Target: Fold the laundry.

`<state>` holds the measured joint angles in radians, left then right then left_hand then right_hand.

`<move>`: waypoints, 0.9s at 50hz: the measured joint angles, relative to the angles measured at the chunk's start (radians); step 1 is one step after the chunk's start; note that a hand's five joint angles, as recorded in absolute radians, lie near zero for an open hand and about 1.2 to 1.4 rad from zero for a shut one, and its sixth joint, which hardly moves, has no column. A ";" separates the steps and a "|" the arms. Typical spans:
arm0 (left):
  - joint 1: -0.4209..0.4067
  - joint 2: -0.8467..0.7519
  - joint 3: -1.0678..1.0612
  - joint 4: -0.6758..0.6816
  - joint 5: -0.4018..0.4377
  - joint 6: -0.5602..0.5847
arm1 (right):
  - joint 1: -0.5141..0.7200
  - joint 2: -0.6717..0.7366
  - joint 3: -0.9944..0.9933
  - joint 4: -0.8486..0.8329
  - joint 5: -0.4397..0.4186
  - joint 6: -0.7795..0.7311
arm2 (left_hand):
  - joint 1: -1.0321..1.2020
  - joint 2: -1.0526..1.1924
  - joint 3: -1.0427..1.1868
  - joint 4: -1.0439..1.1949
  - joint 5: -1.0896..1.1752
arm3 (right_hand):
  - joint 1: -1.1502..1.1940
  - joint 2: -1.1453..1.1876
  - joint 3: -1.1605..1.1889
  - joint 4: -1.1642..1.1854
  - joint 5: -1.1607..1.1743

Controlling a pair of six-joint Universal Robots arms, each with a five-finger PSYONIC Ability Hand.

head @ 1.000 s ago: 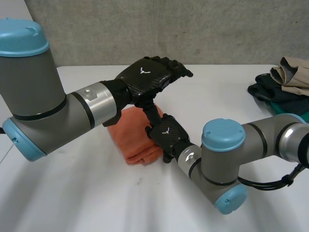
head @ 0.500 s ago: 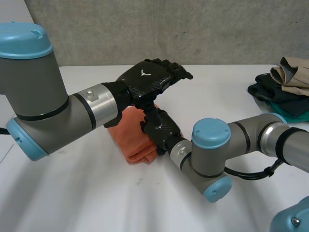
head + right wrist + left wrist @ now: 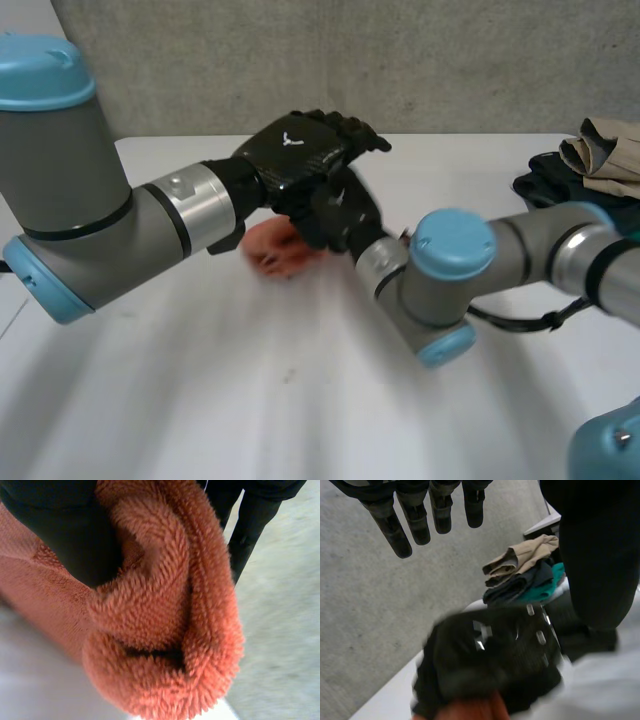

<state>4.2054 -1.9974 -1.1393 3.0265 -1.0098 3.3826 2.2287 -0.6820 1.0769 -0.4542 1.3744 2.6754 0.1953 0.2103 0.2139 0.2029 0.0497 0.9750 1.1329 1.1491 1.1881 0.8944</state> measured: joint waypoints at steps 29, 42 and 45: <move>0.014 0.073 0.022 0.064 -0.007 -0.063 | -0.794 -0.121 -0.206 -0.276 -0.145 0.179 | -0.004 -0.007 -0.006 -0.005 0.000 | 0.000 0.000 0.014 0.009 0.022; -0.013 0.060 -0.018 0.063 -0.007 -0.060 | -1.026 0.035 -0.092 -0.255 -0.488 0.201 | -0.004 -0.007 -0.006 -0.005 0.000 | 0.000 0.000 0.014 0.009 0.047; -0.018 0.058 -0.023 0.063 -0.007 -0.059 | -1.053 0.035 -0.070 -0.255 -0.517 0.203 | -0.004 -0.007 -0.006 -0.005 0.000 | -0.015 -0.065 -0.070 -0.097 -0.008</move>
<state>4.1873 -1.9394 -1.1621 3.0898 -1.0170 3.3240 1.1758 -0.6472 1.0066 -0.7088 0.8573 2.8789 0.1918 0.2037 0.2075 0.1980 0.0498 0.9599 1.0675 1.0789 1.0908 0.8864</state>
